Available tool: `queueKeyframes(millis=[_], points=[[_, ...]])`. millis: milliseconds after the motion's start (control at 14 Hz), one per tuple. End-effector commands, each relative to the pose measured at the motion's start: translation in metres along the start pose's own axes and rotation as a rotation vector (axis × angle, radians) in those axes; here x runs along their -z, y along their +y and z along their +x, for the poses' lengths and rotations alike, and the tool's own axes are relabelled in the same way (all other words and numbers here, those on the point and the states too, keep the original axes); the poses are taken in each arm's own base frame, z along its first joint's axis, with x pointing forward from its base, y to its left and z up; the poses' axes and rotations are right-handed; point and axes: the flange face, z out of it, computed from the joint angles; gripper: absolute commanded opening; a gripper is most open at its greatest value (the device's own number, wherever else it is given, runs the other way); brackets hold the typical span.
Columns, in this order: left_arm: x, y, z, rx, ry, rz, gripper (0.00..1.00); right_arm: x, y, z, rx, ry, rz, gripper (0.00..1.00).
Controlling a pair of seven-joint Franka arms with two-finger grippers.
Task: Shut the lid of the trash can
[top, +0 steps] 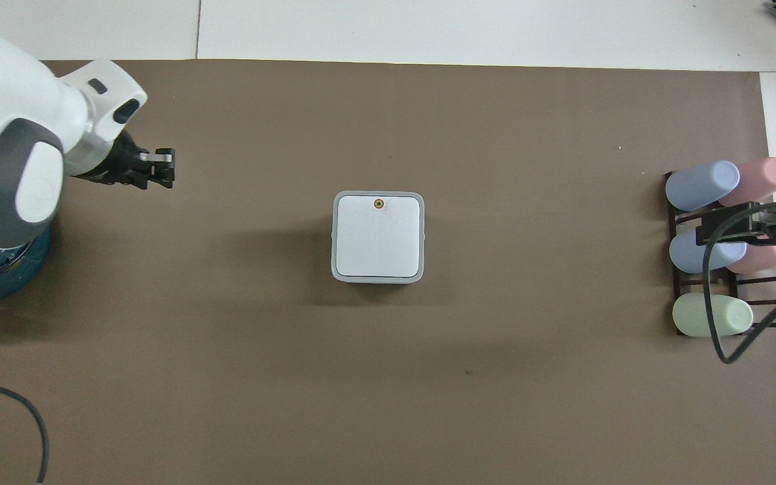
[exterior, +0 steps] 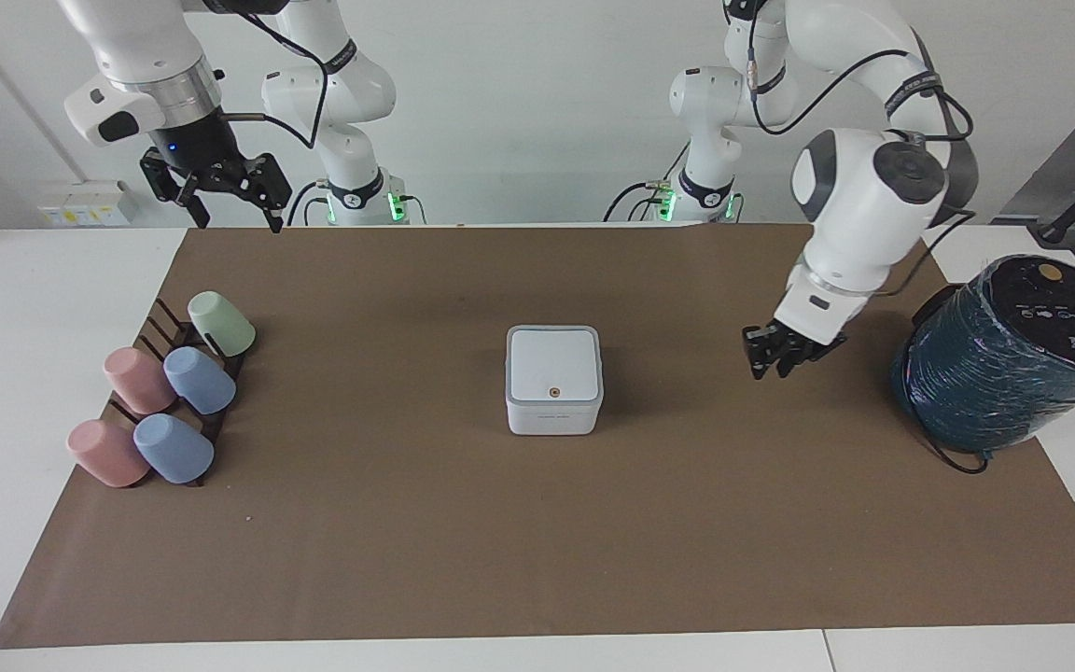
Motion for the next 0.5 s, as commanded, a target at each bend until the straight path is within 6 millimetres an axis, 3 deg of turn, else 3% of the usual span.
queueKeyframes(millis=[0,71,214,286,357,429], points=[[0.029,-0.07,-0.016,-0.017,-0.021,0.014,0.46,0.002,0.003,-0.006,0.023,-0.006,0.004,1.0],[0.042,-0.085,-0.023,-0.003,-0.013,0.034,0.5,0.002,0.003,-0.006,0.023,-0.006,0.004,1.0],[0.072,-0.102,-0.038,0.019,0.015,0.071,0.72,0.002,0.003,-0.006,0.023,-0.006,0.004,1.0],[0.087,-0.107,-0.044,0.03,0.041,0.075,0.9,0.002,0.003,-0.006,0.023,-0.006,0.004,1.0],[0.099,-0.108,-0.05,0.033,0.061,0.077,1.0,0.002,0.003,-0.006,0.023,-0.006,0.004,1.0],[0.107,-0.106,-0.053,0.031,0.073,0.079,1.0,0.002,0.003,-0.006,0.023,-0.006,0.004,1.0]])
